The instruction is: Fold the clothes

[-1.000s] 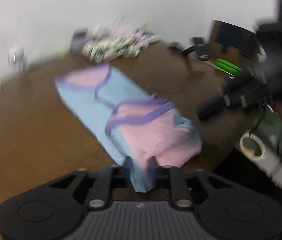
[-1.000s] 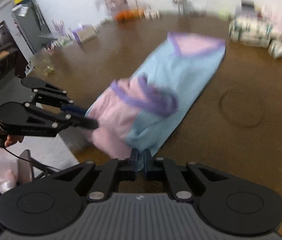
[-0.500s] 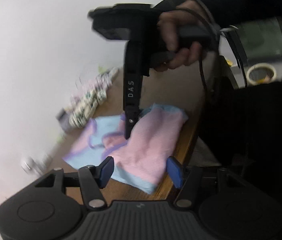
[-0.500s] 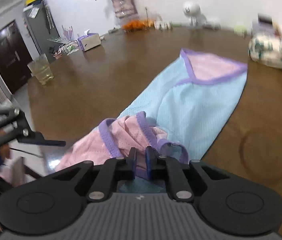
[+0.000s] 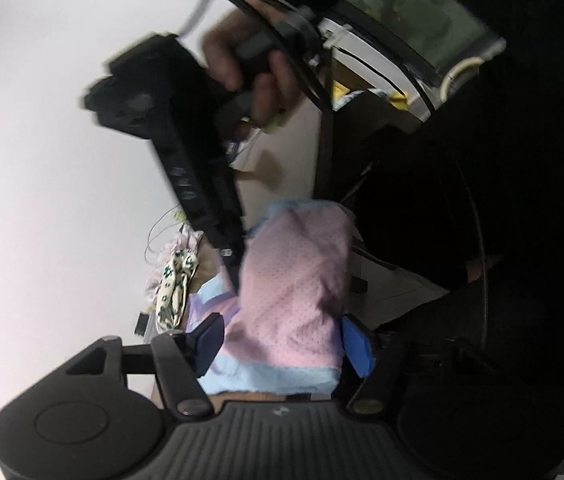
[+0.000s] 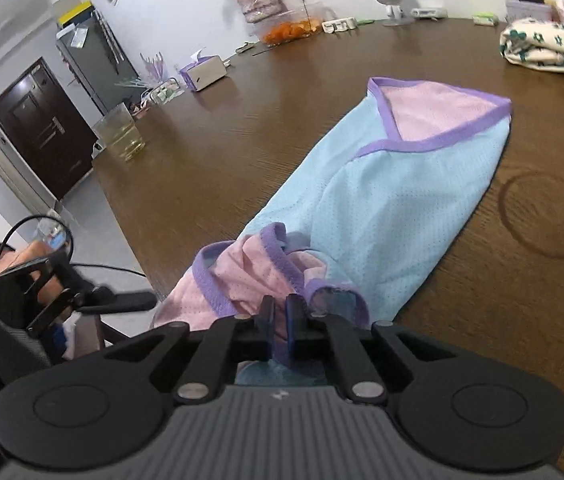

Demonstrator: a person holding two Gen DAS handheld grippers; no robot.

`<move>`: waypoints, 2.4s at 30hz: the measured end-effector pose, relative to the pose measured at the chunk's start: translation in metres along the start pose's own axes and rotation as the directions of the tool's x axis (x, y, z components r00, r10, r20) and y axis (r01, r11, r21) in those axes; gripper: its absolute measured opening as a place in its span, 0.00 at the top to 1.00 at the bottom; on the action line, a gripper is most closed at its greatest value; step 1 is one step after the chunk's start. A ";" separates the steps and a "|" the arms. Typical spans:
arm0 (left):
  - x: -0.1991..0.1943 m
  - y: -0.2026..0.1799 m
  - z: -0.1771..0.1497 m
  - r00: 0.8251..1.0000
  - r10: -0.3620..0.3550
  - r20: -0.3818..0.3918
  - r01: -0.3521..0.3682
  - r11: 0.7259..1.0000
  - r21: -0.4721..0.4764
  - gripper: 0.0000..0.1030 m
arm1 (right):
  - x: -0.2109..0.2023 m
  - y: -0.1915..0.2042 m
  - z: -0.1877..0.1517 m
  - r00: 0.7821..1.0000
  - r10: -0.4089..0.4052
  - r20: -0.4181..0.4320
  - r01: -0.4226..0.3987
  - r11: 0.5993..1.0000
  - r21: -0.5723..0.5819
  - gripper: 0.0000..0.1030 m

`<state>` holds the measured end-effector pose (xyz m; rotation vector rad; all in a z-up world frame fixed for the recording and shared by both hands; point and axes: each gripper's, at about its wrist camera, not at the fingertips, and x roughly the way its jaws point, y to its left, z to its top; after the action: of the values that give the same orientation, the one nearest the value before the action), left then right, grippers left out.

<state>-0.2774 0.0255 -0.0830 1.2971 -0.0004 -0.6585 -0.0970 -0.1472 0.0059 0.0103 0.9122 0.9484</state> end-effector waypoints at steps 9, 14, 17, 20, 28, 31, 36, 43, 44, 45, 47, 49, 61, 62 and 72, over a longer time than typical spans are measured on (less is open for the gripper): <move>0.006 -0.002 -0.010 0.998 -0.056 -0.008 0.057 0.998 0.029 0.39 | -0.050 0.075 -0.078 0.962 0.013 0.273 0.169 0.756 -0.633 0.01; 0.011 0.017 -0.013 0.991 -0.134 -0.010 0.133 0.990 -0.040 0.39 | -0.007 0.087 -0.126 0.940 -0.136 0.314 0.341 0.313 -0.886 0.08; 0.012 0.032 -0.012 0.987 -0.158 -0.016 0.155 0.981 -0.117 0.58 | 0.012 0.082 -0.127 0.935 -0.182 0.303 0.340 0.223 -0.914 0.40; 0.007 0.053 -0.010 0.975 -0.223 -0.020 0.215 0.954 -0.207 0.70 | 0.005 0.078 -0.110 0.950 -0.181 0.253 0.300 0.325 -0.897 0.56; 0.051 0.170 -0.047 0.852 -0.497 0.167 0.445 0.516 -0.732 0.86 | -0.060 0.030 -0.008 0.990 0.140 0.014 -0.111 0.840 -0.531 0.91; 0.099 0.205 -0.077 0.813 -0.541 0.216 0.404 0.256 -0.878 0.84 | -0.054 -0.019 0.040 0.979 0.199 0.044 -0.182 0.950 -0.255 0.89; 0.157 0.234 -0.123 0.780 -0.549 0.302 0.284 -0.120 -0.951 0.74 | -0.031 -0.069 0.049 0.987 0.111 0.112 -0.114 0.993 0.020 0.38; 0.159 0.231 -0.132 0.819 -0.482 0.312 0.213 -0.249 -0.945 0.80 | -0.023 -0.085 0.032 0.978 0.058 0.200 -0.100 0.973 0.208 0.68; 0.160 0.230 -0.133 0.828 -0.475 0.300 0.201 -0.248 -0.948 0.81 | -0.024 -0.083 0.030 0.978 0.036 0.207 -0.084 0.971 0.225 0.88; 0.160 0.226 -0.134 0.836 -0.471 0.281 0.185 -0.240 -0.953 0.81 | -0.027 -0.082 0.028 0.976 0.009 0.217 -0.063 0.969 0.241 0.88; 0.157 0.221 -0.134 0.855 -0.467 0.226 0.136 -0.218 -0.966 0.76 | -0.029 -0.077 0.024 0.975 -0.056 0.216 0.001 0.969 0.248 0.88; 0.151 0.217 -0.134 0.872 -0.462 0.163 0.080 -0.193 -0.978 0.71 | -0.034 -0.071 0.020 0.970 -0.119 0.210 0.070 0.972 0.224 0.80; 0.101 0.181 -0.089 0.881 -0.467 0.076 0.061 -0.048 -0.997 0.83 | -0.039 -0.036 -0.008 0.975 -0.088 0.202 0.048 0.979 0.196 0.75; 0.103 0.179 -0.086 0.874 -0.480 0.073 0.070 -0.024 -0.997 0.95 | -0.036 -0.037 -0.011 0.977 -0.083 0.197 0.041 0.977 0.211 0.93; 0.085 0.186 -0.118 0.873 -0.485 0.044 0.013 -0.066 -0.998 0.98 | -0.067 -0.041 -0.019 0.974 -0.155 0.166 0.131 0.980 0.147 0.87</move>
<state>-0.0815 0.1131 0.0167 -0.1760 0.9425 -0.5060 -0.0986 -0.2263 0.0231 0.1405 0.8001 0.7379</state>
